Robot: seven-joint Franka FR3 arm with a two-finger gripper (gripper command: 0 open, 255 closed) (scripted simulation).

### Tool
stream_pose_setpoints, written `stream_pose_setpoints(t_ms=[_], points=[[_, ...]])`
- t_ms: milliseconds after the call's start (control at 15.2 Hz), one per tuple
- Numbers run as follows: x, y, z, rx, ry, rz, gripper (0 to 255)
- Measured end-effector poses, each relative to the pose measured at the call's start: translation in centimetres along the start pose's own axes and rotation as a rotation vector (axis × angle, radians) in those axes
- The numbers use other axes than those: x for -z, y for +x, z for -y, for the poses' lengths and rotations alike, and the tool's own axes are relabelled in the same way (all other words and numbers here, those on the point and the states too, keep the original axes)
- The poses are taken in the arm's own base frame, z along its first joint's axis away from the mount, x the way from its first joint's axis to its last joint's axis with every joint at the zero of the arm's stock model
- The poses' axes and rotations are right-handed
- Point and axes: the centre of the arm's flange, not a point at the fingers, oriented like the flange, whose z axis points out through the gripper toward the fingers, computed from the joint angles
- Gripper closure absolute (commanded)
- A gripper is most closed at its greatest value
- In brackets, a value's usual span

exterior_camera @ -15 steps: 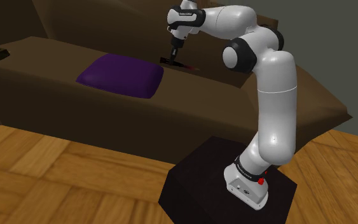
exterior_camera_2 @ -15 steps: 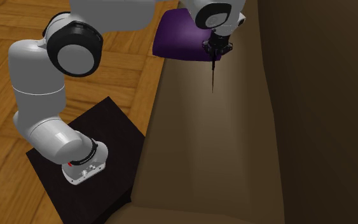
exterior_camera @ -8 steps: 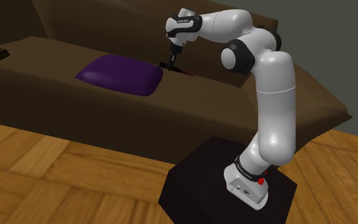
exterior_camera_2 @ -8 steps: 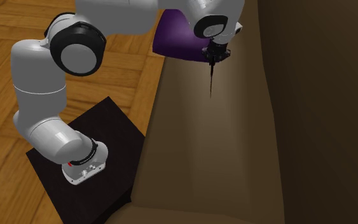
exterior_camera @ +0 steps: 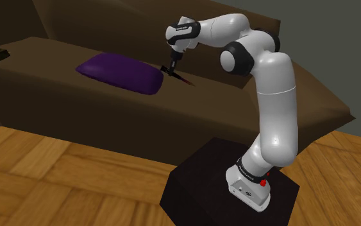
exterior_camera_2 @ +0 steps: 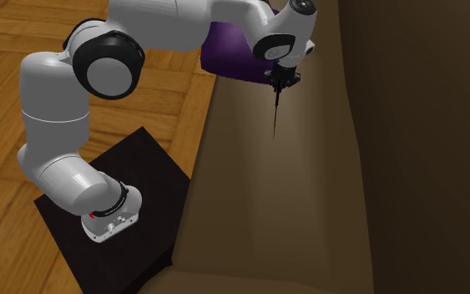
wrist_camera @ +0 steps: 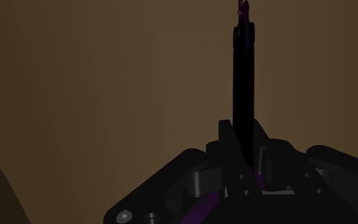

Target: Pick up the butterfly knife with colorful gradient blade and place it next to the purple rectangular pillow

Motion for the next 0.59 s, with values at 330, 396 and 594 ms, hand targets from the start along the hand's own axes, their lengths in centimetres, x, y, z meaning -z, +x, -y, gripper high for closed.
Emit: stream_pose_setpoints(t_ms=[330, 396, 594], points=[[-0.29, 0.00, -0.14, 0.002, 0.000, -0.001, 255], [-0.27, -0.08, -0.06, 0.002, -0.001, -0.002, 255], [-0.77, -0.15, 0.04, 0.002, 0.008, 0.005, 0]])
